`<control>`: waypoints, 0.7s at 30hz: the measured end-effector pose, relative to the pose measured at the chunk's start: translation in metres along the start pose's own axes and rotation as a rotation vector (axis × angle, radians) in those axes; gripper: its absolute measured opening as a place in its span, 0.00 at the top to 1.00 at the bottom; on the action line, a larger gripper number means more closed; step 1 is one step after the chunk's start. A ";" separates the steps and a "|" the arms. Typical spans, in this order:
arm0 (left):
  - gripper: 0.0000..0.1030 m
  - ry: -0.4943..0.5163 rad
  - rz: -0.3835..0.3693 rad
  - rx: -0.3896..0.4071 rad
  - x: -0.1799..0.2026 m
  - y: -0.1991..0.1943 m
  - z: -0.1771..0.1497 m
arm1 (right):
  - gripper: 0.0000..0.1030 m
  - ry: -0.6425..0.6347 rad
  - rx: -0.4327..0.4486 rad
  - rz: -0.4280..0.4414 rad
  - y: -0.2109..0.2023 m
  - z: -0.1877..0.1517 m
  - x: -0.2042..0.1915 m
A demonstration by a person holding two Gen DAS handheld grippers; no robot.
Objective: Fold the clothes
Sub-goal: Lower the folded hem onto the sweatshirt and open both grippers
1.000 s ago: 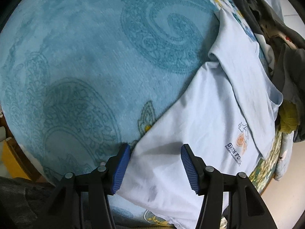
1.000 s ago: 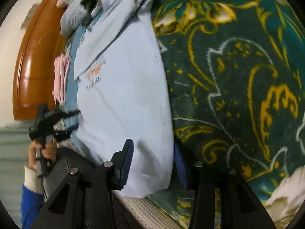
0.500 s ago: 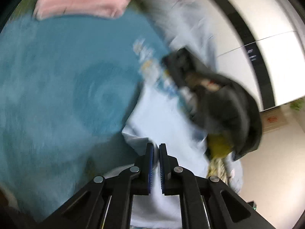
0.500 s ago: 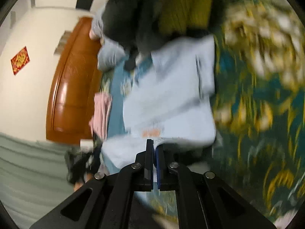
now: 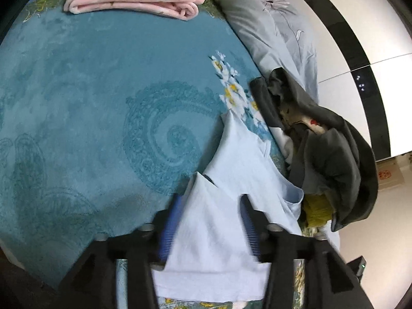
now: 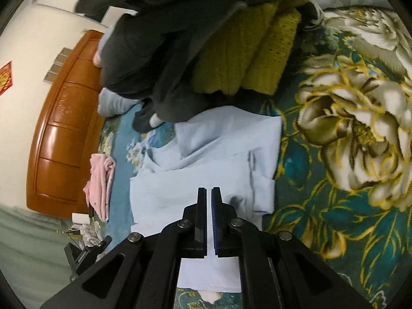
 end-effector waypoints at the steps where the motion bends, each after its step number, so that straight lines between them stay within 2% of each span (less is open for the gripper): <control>1: 0.42 0.000 -0.001 -0.003 -0.003 -0.002 0.001 | 0.96 -0.013 -0.021 -0.014 0.001 -0.005 0.001; 2: 0.41 -0.001 0.022 -0.027 -0.005 0.002 0.001 | 0.96 -0.029 -0.044 -0.029 0.001 -0.011 0.003; 3: 0.40 -0.004 0.046 -0.055 -0.007 0.004 0.001 | 0.85 -0.045 -0.067 -0.043 0.002 -0.017 0.004; 4: 0.39 -0.014 0.085 -0.102 -0.011 0.007 -0.003 | 0.62 -0.062 -0.090 -0.058 0.003 -0.023 0.006; 5: 0.39 -0.025 0.120 -0.150 -0.014 0.009 -0.006 | 0.53 -0.068 -0.106 -0.069 0.003 -0.031 0.010; 6: 0.39 -0.039 0.139 -0.203 -0.017 0.011 -0.011 | 0.50 -0.074 -0.122 -0.078 0.003 -0.038 0.014; 9: 0.39 -0.031 0.212 -0.316 -0.021 0.017 -0.019 | 0.50 -0.066 -0.169 -0.106 0.005 -0.064 0.028; 12: 0.39 0.082 0.319 -0.400 -0.008 0.031 -0.027 | 0.50 -0.052 -0.217 -0.131 0.013 -0.085 0.039; 16: 0.39 0.173 0.493 -0.511 -0.002 0.064 -0.036 | 0.50 -0.051 -0.199 -0.202 0.020 -0.091 0.047; 19: 0.39 0.205 0.568 -0.555 -0.001 0.081 -0.037 | 0.50 -0.040 -0.186 -0.207 0.027 -0.086 0.044; 21: 0.39 0.221 0.591 -0.568 0.000 0.086 -0.037 | 0.50 -0.058 -0.192 -0.207 0.031 -0.087 0.041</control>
Point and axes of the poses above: each gripper's, at about its wrist camera, not at the fingertips, and y roughly the way its jaws point, x to its right, z to its top, the point moved 2 cm from there along y, roughly the way its jaws point, and after that the axes turned 6 degrees about -x, right-handed, at the moved point
